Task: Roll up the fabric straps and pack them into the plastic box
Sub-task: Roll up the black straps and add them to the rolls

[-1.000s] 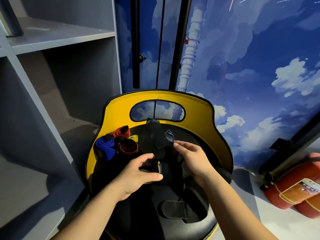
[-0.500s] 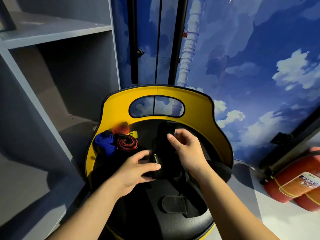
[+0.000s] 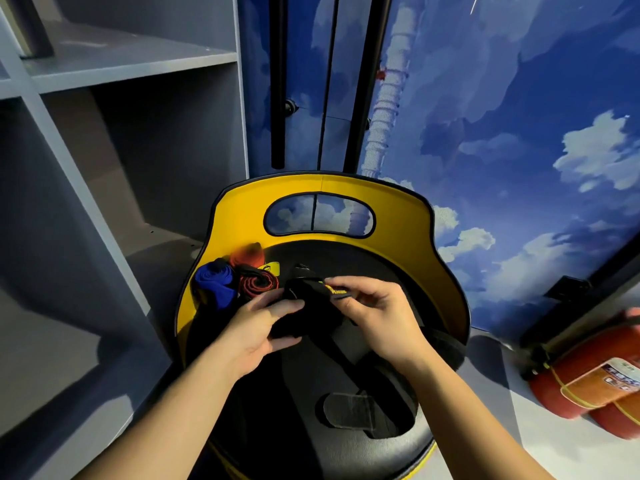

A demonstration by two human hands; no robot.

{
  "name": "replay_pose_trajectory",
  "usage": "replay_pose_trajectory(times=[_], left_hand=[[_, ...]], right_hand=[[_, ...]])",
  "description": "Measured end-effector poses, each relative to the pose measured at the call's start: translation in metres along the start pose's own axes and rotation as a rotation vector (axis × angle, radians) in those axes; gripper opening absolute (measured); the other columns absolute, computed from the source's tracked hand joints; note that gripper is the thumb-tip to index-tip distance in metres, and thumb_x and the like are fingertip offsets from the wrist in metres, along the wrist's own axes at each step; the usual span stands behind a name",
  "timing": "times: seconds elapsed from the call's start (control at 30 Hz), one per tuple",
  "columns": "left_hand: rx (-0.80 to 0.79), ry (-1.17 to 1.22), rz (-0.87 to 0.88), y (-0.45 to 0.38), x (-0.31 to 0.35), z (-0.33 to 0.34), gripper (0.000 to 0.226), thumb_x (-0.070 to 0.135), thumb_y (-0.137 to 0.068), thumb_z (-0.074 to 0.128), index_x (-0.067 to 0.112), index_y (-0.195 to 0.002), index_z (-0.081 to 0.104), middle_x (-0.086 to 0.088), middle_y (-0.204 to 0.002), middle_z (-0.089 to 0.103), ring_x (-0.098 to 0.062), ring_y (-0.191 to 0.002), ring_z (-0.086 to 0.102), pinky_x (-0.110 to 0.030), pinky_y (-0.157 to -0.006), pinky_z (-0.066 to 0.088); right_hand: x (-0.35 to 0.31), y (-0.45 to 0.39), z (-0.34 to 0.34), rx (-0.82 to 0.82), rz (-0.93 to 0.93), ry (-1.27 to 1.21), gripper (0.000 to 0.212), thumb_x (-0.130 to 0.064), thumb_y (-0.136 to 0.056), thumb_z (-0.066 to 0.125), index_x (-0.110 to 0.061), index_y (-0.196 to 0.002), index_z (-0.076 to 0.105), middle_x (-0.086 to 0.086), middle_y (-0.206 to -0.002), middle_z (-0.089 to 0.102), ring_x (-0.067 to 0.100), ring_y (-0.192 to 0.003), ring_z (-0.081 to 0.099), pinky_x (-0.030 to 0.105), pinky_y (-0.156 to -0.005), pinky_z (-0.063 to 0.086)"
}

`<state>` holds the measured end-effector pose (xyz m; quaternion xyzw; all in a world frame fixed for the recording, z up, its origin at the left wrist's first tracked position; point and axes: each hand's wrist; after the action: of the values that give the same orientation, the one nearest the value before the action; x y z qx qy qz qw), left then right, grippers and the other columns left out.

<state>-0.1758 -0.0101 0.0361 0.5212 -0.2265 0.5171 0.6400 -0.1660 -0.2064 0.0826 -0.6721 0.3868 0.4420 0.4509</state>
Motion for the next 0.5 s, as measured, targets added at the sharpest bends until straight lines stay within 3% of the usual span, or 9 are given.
replay_pose_trajectory(times=[0.1,0.2,0.27,0.33,0.4,0.5], left_hand=[[0.041,0.04,0.018,0.0,0.004,0.001,0.029,0.009,-0.092,0.067,0.017,-0.12,0.065,-0.006,-0.113,0.073,-0.022,-0.11,0.065,-0.053,-0.086,0.058],[0.087,0.047,0.03,-0.003,0.005,-0.001,0.038,0.012,-0.085,0.076,0.018,-0.121,0.067,-0.007,-0.117,0.072,-0.026,-0.112,0.066,-0.046,-0.078,0.06],[0.1,0.042,0.048,-0.003,0.006,0.0,0.043,0.014,-0.079,0.082,0.019,-0.12,0.069,-0.009,-0.121,0.07,-0.028,-0.113,0.067,-0.043,-0.074,0.06],[0.114,0.06,0.072,-0.001,0.005,0.003,0.039,0.012,-0.08,0.081,0.019,-0.117,0.07,-0.009,-0.119,0.07,-0.027,-0.111,0.067,-0.049,-0.079,0.061],[0.124,0.09,0.088,0.002,0.005,0.008,0.029,0.009,-0.084,0.077,0.02,-0.11,0.07,-0.008,-0.115,0.071,-0.026,-0.109,0.066,-0.054,-0.087,0.059],[0.125,0.142,0.085,0.006,0.006,0.014,0.019,0.008,-0.087,0.072,0.018,-0.103,0.071,-0.009,-0.111,0.073,-0.026,-0.107,0.067,-0.051,-0.086,0.059]], right_hand=[[-0.005,0.008,0.0,-0.064,0.126,-0.182,0.023,0.005,-0.087,0.065,-0.009,-0.102,0.077,0.001,-0.083,0.073,0.006,-0.079,0.064,0.017,-0.077,0.047],[-0.009,0.011,-0.005,-0.075,0.19,-0.218,0.029,-0.009,-0.08,0.055,-0.01,-0.099,0.078,-0.002,-0.087,0.073,0.002,-0.08,0.061,0.012,-0.075,0.043],[-0.006,0.012,-0.003,-0.018,0.19,-0.187,0.015,-0.011,-0.092,0.064,-0.009,-0.095,0.078,-0.005,-0.083,0.073,0.0,-0.076,0.061,0.011,-0.073,0.044],[-0.001,0.012,0.002,0.02,0.195,-0.17,0.004,-0.007,-0.089,0.073,-0.005,-0.091,0.075,-0.006,-0.07,0.067,0.003,-0.067,0.058,0.013,-0.067,0.045],[0.008,0.012,0.006,0.044,0.22,-0.164,0.009,-0.002,-0.085,0.075,-0.005,-0.088,0.067,-0.007,-0.062,0.057,0.004,-0.059,0.051,0.014,-0.06,0.041],[0.02,0.012,0.008,0.069,0.274,-0.202,0.028,-0.001,-0.084,0.077,-0.012,-0.085,0.051,-0.007,-0.063,0.046,0.005,-0.056,0.04,0.015,-0.055,0.036]])
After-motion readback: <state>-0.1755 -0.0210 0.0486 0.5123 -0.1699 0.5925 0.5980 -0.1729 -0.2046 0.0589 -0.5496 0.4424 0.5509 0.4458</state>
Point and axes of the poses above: each hand's wrist, its own y-axis away from the middle knuckle, its own z-axis out of the palm, x = y × z
